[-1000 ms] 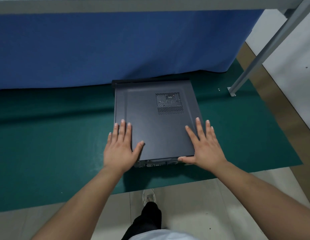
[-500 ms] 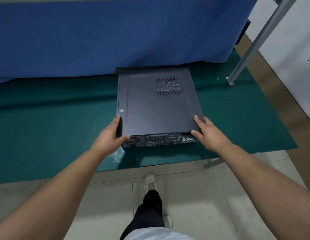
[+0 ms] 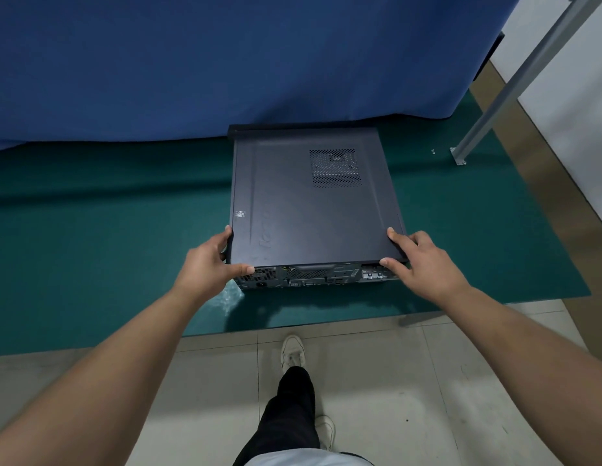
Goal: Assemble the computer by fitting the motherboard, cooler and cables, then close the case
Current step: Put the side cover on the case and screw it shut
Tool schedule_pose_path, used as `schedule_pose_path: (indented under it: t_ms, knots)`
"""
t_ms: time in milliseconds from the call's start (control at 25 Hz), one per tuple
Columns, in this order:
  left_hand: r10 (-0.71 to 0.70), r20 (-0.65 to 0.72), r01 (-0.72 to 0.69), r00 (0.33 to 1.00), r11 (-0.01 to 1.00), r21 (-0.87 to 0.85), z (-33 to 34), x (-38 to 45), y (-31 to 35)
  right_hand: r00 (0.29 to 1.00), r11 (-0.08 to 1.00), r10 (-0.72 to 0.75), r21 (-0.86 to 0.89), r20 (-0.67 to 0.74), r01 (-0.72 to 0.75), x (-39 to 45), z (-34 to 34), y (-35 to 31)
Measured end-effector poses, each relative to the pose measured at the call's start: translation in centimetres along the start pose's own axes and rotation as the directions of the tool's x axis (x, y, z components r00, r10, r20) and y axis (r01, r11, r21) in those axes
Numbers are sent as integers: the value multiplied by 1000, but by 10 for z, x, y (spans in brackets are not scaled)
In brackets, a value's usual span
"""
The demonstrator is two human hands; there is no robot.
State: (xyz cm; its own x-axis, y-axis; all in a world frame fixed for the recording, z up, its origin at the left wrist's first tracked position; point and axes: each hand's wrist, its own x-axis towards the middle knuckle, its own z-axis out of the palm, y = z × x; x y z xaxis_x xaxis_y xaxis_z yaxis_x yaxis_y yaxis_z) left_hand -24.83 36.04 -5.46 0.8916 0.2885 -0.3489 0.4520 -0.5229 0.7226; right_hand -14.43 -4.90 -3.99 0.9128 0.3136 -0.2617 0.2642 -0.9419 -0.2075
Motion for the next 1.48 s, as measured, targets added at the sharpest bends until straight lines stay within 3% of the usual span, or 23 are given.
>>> schedule_pose_path:
  t_ms: [200, 440, 560, 760, 1120, 1240, 1360, 1480]
  knots:
    - [-24, 23, 24, 999, 1000, 0, -9, 12, 12, 994, 976, 83, 196, 71, -96, 9, -6, -3]
    - [-204, -166, 210, 965, 978, 17, 25, 61, 45, 961, 885, 261, 375, 96, -278, 74, -10, -37]
    - [-262, -290, 285, 920, 958, 38, 37, 65, 47, 910, 865, 413, 326, -30, -382, 87, 1, -45]
    - [-251, -362, 305, 898, 947, 99, 40, 68, 45, 891, 880, 429, 292, -148, -375, 94, 14, -43]
    - [-208, -373, 283, 904, 946, 158, 42, 60, 46, 892, 880, 429, 288, -140, -378, 81, 8, -50]
    - [-38, -352, 137, 935, 956, 259, 46, 58, 47, 893, 876, 430, 298, -130, -379, 78, 5, -52]
    - [355, -247, -158, 902, 802, 576, 43, 66, 52, 900, 863, 429, 333, -82, -381, 76, -1, -53]
    - [436, -97, -289, 895, 730, 619, 45, 97, 78, 907, 852, 420, 348, -6, -392, 78, -7, -54]
